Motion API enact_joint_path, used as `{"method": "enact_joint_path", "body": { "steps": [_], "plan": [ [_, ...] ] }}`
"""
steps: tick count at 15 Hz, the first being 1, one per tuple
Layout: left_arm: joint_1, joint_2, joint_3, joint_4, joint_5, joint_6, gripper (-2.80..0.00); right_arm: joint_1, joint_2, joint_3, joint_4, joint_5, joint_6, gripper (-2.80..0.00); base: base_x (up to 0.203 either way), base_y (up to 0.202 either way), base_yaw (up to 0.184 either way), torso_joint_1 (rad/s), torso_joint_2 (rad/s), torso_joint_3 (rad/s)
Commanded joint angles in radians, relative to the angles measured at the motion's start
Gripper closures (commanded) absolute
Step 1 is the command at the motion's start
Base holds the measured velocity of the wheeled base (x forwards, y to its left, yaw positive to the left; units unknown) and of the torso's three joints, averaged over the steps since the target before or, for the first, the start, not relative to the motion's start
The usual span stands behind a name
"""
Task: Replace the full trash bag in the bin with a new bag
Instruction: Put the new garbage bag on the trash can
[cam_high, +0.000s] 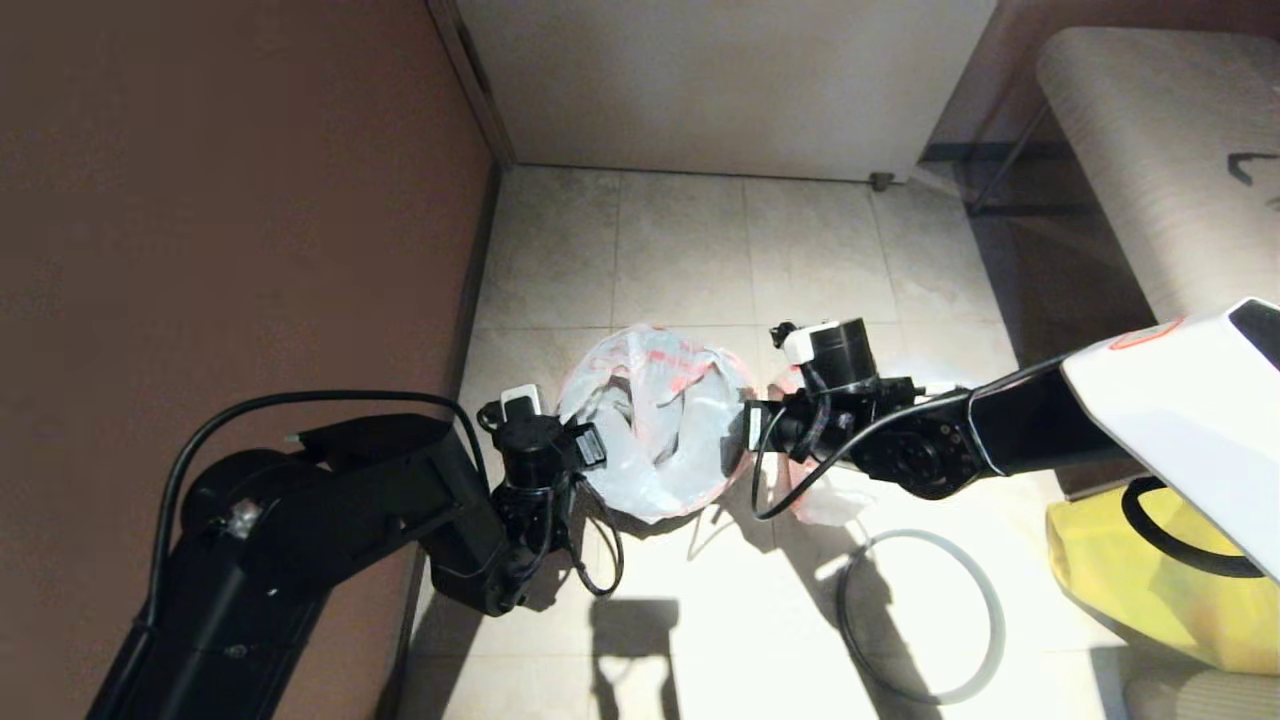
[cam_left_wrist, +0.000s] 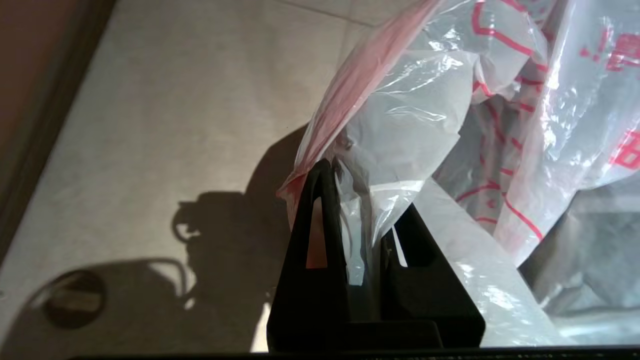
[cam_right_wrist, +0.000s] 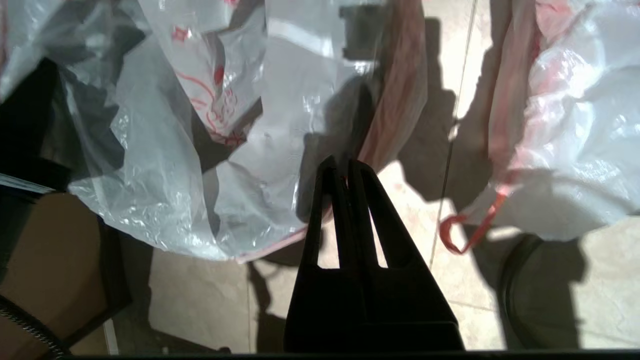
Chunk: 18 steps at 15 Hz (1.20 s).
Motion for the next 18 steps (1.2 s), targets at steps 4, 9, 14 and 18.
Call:
{"method": "enact_joint_path", "body": {
  "steps": [4,9,14,18],
  "plan": [
    [0.002,-0.002,0.005,-0.01,0.004,-0.002,0.0,0.035,0.045,0.011,-0.005,-0.007,-0.002,0.0,0.0,0.0,0.0,0.0,0.0,0.0],
    [0.016,0.047,-0.016,-0.009,-0.001,0.001,0.0,0.052,0.115,-0.037,-0.007,-0.016,-0.029,0.0,0.0,0.0,0.0,0.0,0.0,0.0],
    [0.018,0.046,-0.018,-0.009,-0.001,0.001,0.0,0.056,0.163,-0.138,0.002,-0.021,-0.056,0.0,0.0,0.0,0.0,0.0,0.0,0.0],
    [0.018,0.049,-0.021,-0.007,-0.001,0.001,0.0,0.048,0.192,-0.137,-0.001,-0.051,-0.066,0.0,0.0,0.0,0.0,0.0,0.0,0.0]
  ]
}}
